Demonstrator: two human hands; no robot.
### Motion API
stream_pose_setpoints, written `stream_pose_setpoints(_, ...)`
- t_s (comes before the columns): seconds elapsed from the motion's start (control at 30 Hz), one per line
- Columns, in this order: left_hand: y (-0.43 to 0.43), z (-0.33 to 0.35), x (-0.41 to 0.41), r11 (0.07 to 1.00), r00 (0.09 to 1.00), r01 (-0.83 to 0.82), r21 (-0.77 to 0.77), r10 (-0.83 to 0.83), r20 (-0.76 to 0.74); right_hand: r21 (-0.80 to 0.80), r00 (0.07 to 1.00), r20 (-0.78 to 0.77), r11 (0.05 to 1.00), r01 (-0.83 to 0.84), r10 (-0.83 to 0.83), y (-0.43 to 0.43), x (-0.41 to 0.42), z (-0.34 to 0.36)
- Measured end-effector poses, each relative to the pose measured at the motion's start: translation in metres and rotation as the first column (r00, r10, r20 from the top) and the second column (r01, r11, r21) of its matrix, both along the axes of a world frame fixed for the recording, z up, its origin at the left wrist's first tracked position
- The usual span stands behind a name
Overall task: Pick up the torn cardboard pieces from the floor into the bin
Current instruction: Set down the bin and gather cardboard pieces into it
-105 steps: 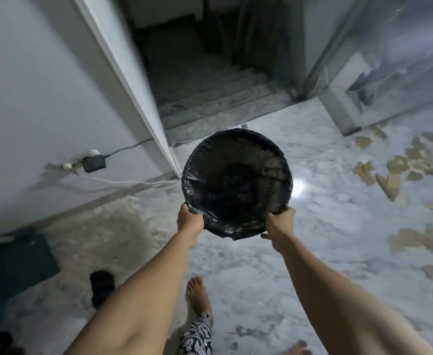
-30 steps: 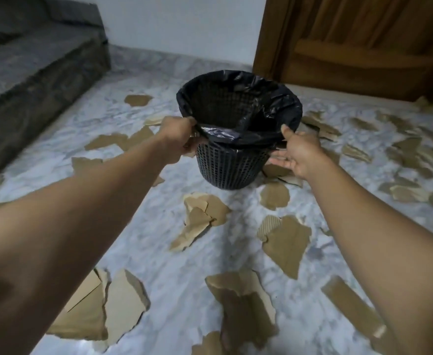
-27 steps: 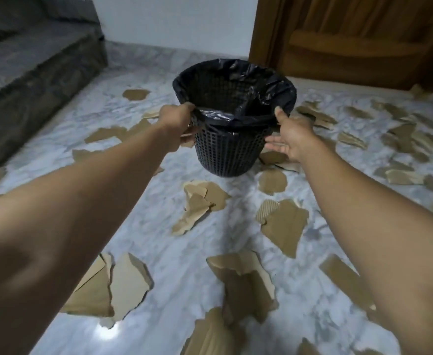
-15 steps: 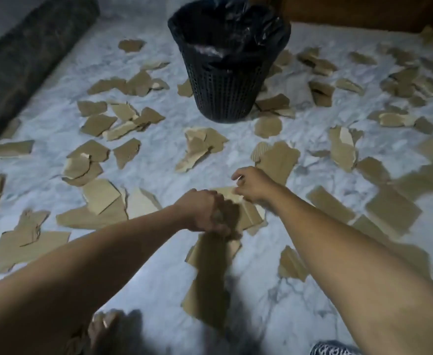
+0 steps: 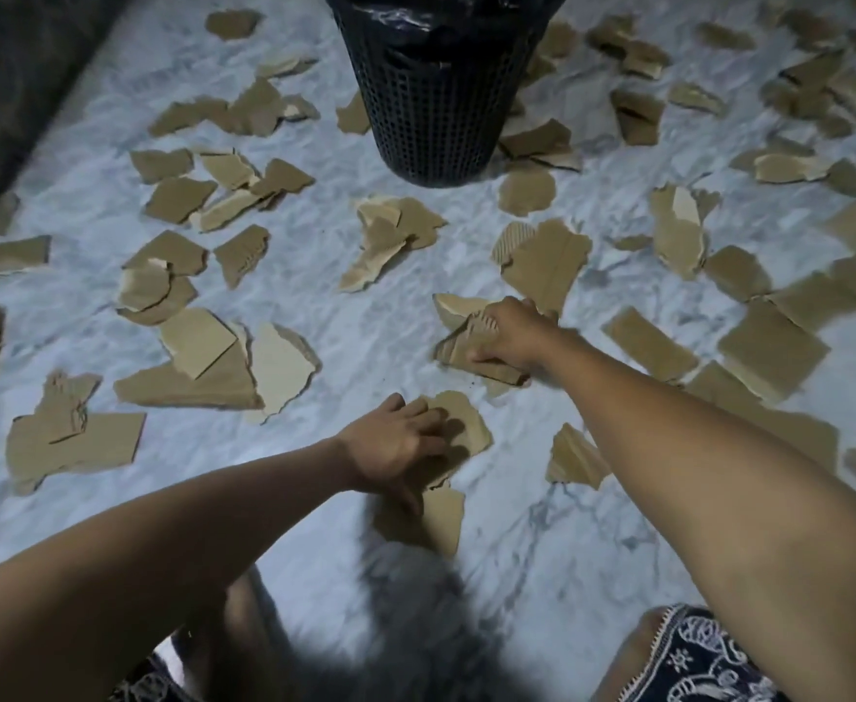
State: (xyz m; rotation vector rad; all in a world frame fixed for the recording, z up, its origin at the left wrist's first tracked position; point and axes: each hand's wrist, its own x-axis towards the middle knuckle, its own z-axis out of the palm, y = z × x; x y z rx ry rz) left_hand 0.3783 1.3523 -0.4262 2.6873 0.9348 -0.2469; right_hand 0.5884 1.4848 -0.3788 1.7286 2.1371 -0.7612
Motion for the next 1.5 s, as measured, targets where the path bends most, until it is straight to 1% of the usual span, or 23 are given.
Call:
stream_pose_setpoints(0.1, 0.01, -0.001, 0.006, 0.988, 0.989, -0.149, -0.03, 0.149, -0.013, -0.064, 0.999, 0.036, 0.998, 0.03, -0.028, 0.015, -0.004, 0.002)
stream_pose_setpoints(0.2, 0.019, -0.001, 0.009, 0.95, 0.956, -0.295, -0.102, 0.293, -0.033, -0.014, 0.994, 0.05, 0.995, 0.099, -0.098, 0.015, -0.005, -0.006)
stream_pose_setpoints(0.3, 0.023, 0.005, 0.009, 0.925, 0.938, -0.344, -0.163, 0.347, -0.012, 0.0, 0.983, 0.023, 0.983, 0.182, -0.182, 0.009, -0.002, -0.021)
stream_pose_setpoints(0.4, 0.031, 0.012, 0.002, 0.948, 0.948, -0.293, -0.128, 0.305, 0.086, 0.003, 0.975, 0.02, 0.975, 0.223, -0.223, 0.007, -0.001, -0.026)
stream_pose_setpoints(0.5, 0.041, 0.017, -0.005, 0.954, 0.938, -0.3, 0.018, 0.292, 0.189, 0.054, 0.965, -0.002, 0.964, 0.262, -0.262, 0.013, -0.001, -0.02)
stream_pose_setpoints(0.57, 0.041, 0.022, -0.005, 0.947, 0.942, -0.281, 0.157, 0.242, 0.232, 0.089, 0.941, -0.132, 0.942, 0.323, -0.31, 0.018, 0.001, -0.011)
stream_pose_setpoints(0.63, 0.032, 0.025, 0.0, 0.954, 0.976, -0.126, 0.272, 0.069, 0.209, 0.051, 0.873, -0.334, 0.918, 0.393, -0.356, 0.025, 0.003, -0.002)
stream_pose_setpoints(0.67, 0.025, 0.024, 0.003, 0.962, 0.983, -0.017, 0.274, -0.033, 0.178, 0.022, 0.838, -0.393, 0.907, 0.42, -0.378, 0.028, 0.005, 0.004)
stream_pose_setpoints(0.73, 0.008, 0.021, 0.007, 0.977, 0.983, 0.131, 0.166, -0.15, 0.104, -0.032, 0.796, -0.427, 0.887, 0.462, -0.43, 0.035, 0.013, 0.019)
stream_pose_setpoints(0.8, 0.0, 0.015, 0.01, 0.982, 0.979, 0.17, 0.076, -0.177, 0.098, -0.141, 0.781, -0.369, 0.86, 0.49, -0.505, 0.039, 0.028, 0.035)
stream_pose_setpoints(0.83, -0.003, 0.012, 0.013, 0.989, 0.983, 0.135, 0.061, -0.142, 0.12, -0.23, 0.787, -0.312, 0.846, 0.481, -0.532, 0.039, 0.038, 0.042)
stream_pose_setpoints(0.9, -0.002, 0.01, 0.02, 1.0, 0.995, -0.018, -0.003, 0.018, 0.098, -0.435, 0.821, -0.16, 0.786, 0.439, -0.547, 0.032, 0.057, 0.049)
stream_pose_setpoints(0.93, 0.002, 0.009, 0.024, 0.994, 0.994, -0.099, -0.041, 0.101, 0.036, -0.501, 0.849, -0.079, 0.757, 0.42, -0.523, 0.025, 0.065, 0.048)
stream_pose_setpoints(0.97, 0.005, 0.004, 0.027, 0.987, 0.988, -0.146, -0.061, 0.143, -0.051, -0.533, 0.883, 0.007, 0.745, 0.401, -0.47, 0.016, 0.072, 0.045)
stream_pose_setpoints(1.0, 0.006, -0.002, 0.031, 0.989, 0.984, -0.144, -0.041, 0.139, -0.113, -0.551, 0.916, 0.09, 0.746, 0.373, -0.392, 0.005, 0.075, 0.041)
stream_pose_setpoints(1.07, 0.012, -0.009, 0.041, 0.995, 0.985, -0.096, 0.008, 0.096, -0.146, -0.564, 0.954, 0.216, 0.771, 0.295, -0.207, -0.017, 0.074, 0.034)
stream_pose_setpoints(1.13, 0.02, -0.006, 0.053, 0.991, 0.978, -0.127, 0.039, 0.131, -0.161, -0.529, 0.957, 0.283, 0.821, 0.216, -0.069, -0.039, 0.069, 0.028)
stream_pose_setpoints(1.2, 0.028, -0.003, 0.064, 0.987, 0.968, -0.148, 0.063, 0.158, -0.195, -0.462, 0.952, 0.299, 0.865, 0.199, -0.059, -0.058, 0.068, 0.02)
stream_pose_setpoints(1.3, 0.04, 0.002, 0.078, 0.984, 0.953, -0.164, 0.065, 0.175, -0.249, -0.366, 0.953, 0.27, 0.9, 0.237, -0.141, -0.08, 0.072, 0.006)
stream_pose_setpoints(1.37, 0.051, 0.009, 0.089, 0.98, 0.954, -0.199, -0.015, 0.19, -0.231, -0.344, 0.948, 0.217, 0.89, 0.299, -0.234, -0.091, 0.075, 0.0)
stream_pose_setpoints(1.43, 0.065, 0.017, 0.099, 0.95, 0.952, -0.275, -0.149, 0.246, -0.183, -0.309, 0.927, 0.131, 0.875, 0.374, -0.35, -0.095, 0.082, -0.001)
stream_pose_setpoints(1.47, 0.072, 0.02, 0.102, 0.938, 0.949, -0.299, -0.174, 0.273, -0.158, -0.305, 0.905, 0.086, 0.854, 0.421, -0.416, -0.094, 0.09, 0.0)
stream_pose_setpoints(1.5, 0.08, 0.02, 0.104, 0.936, 0.946, -0.314, -0.158, 0.295, -0.134, -0.306, 0.876, 0.038, 0.828, 0.469, -0.482, -0.092, 0.099, 0.004)
